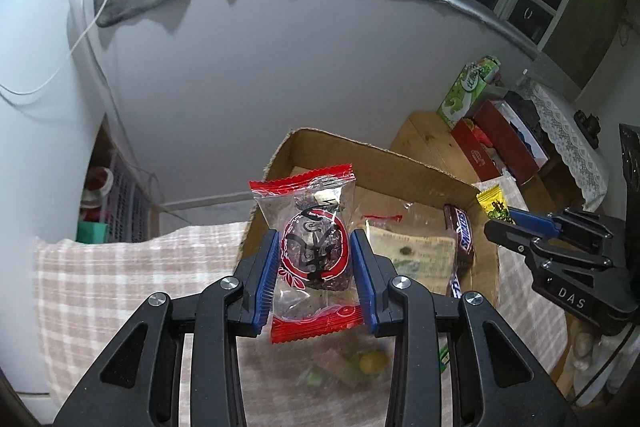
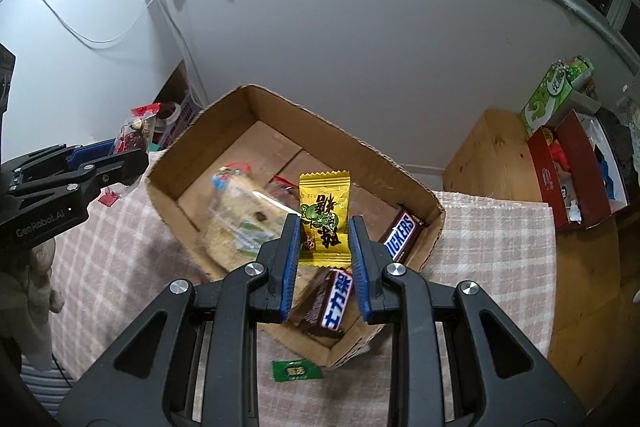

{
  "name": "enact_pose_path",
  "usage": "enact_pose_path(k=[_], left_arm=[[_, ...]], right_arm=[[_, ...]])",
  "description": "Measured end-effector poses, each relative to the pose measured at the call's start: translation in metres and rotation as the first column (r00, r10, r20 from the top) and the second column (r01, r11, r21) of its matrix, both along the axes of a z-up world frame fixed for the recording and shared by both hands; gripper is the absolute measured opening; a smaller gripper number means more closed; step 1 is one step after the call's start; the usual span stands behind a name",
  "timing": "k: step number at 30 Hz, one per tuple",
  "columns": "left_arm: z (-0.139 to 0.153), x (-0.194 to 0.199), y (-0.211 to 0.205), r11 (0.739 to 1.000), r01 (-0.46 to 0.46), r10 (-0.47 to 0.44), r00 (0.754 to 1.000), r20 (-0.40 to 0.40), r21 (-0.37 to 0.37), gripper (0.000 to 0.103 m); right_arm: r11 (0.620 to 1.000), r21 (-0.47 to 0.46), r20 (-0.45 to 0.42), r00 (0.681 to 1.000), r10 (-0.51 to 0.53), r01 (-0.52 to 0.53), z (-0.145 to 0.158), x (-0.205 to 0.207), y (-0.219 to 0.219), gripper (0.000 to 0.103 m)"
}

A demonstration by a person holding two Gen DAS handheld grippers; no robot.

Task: Organize snacks
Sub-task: 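Open both grippers to drop the candies into the box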

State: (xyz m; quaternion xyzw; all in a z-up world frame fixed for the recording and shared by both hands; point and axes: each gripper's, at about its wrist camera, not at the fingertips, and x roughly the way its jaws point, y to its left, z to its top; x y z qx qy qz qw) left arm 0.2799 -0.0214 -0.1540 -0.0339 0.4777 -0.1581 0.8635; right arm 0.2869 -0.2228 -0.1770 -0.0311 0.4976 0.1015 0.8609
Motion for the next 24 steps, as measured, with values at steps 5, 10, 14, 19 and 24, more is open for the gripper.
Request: enact_pose_path(k=[5,10,14,19,24], left_arm=[[-0.006,0.009,-0.009,1.000,0.011,-0.011,1.000,-0.022,0.013,0.034],[-0.011,0.014,-0.011,1.000,0.012,-0.011,0.999,-0.039,0.023,0.034],[-0.009,0.013,-0.014,0.999,0.011,-0.009,0.999,-0.039,0.033,0.049],[-0.007,0.015,-0.013,0.999,0.006,-0.005,0.999,-0.035,0.042,0.060],[-0.006,0.013,-0.012,0.999,0.006,-0.004,0.999,-0.032,0.044,0.060]], right_arm=[[1.000,-0.003,-0.026,0.999,-0.020,0.020,-0.013,0.008,-0.009,0.025],[1.000,0.003,-0.043,0.999,-0.028,0.028,-0.019,0.010,-0.015,0.025],[1.000,-0.005,-0.048,0.999,-0.023,0.023,-0.020,0.009,-0.014,0.025],[0.999,-0.030,-0.002,1.000,-0.017,0.017,-0.014,0.005,-0.011,0.070],[0.998,-0.061,0.005,1.000,0.004,-0.004,-0.011,0.004,-0.003,0.071]])
